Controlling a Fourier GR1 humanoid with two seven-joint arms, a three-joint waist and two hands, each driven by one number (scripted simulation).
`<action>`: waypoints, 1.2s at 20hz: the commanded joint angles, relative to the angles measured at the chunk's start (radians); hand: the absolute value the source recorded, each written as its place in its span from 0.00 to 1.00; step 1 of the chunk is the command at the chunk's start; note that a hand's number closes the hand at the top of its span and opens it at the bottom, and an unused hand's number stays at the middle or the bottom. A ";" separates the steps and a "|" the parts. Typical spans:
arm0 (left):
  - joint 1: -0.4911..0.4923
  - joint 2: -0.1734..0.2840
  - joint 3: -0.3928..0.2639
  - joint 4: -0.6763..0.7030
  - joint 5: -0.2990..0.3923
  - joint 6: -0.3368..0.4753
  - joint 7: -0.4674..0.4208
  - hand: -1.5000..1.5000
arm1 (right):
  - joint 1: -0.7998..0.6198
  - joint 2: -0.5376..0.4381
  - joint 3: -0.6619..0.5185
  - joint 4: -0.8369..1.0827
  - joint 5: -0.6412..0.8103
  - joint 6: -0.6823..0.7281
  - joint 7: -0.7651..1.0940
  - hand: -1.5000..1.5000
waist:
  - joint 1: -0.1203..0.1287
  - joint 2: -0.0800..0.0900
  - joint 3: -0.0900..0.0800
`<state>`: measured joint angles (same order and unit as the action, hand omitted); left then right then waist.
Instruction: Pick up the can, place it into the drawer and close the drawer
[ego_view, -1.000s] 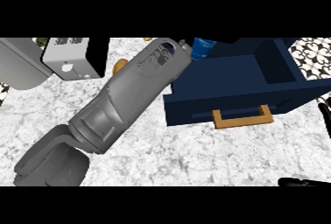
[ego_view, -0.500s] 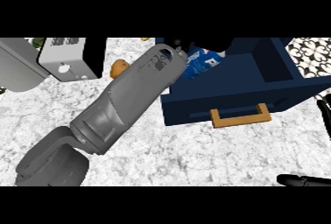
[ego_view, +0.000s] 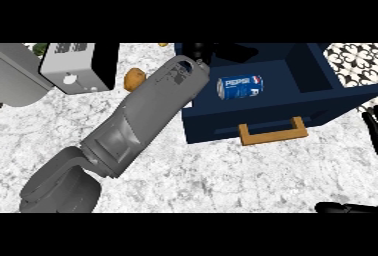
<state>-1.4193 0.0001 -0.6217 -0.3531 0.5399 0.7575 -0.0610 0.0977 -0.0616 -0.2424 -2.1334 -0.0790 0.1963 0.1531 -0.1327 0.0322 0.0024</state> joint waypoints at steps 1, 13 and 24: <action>0.017 0.000 -0.006 -0.016 0.031 0.021 -0.028 0.00 | -0.040 -0.021 -0.010 -0.010 0.017 -0.012 0.006 0.00 | -0.003 0.003 0.000; -0.015 0.000 0.041 -0.025 0.131 0.012 -0.046 0.00 | -0.010 -0.119 0.060 -0.121 0.302 0.017 -0.113 0.00 | 0.029 -0.006 -0.001; -0.004 0.000 0.005 -0.104 0.171 0.099 -0.079 0.00 | -0.105 -0.207 0.238 0.009 0.762 -0.046 -0.153 0.00 | 0.081 -0.017 -0.002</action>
<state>-1.4400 0.0001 -0.5941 -0.4259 0.7012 0.8267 -0.1346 0.0163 -0.2373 -0.0687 -2.1612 0.5309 0.1668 0.0079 -0.0634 0.0188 0.0009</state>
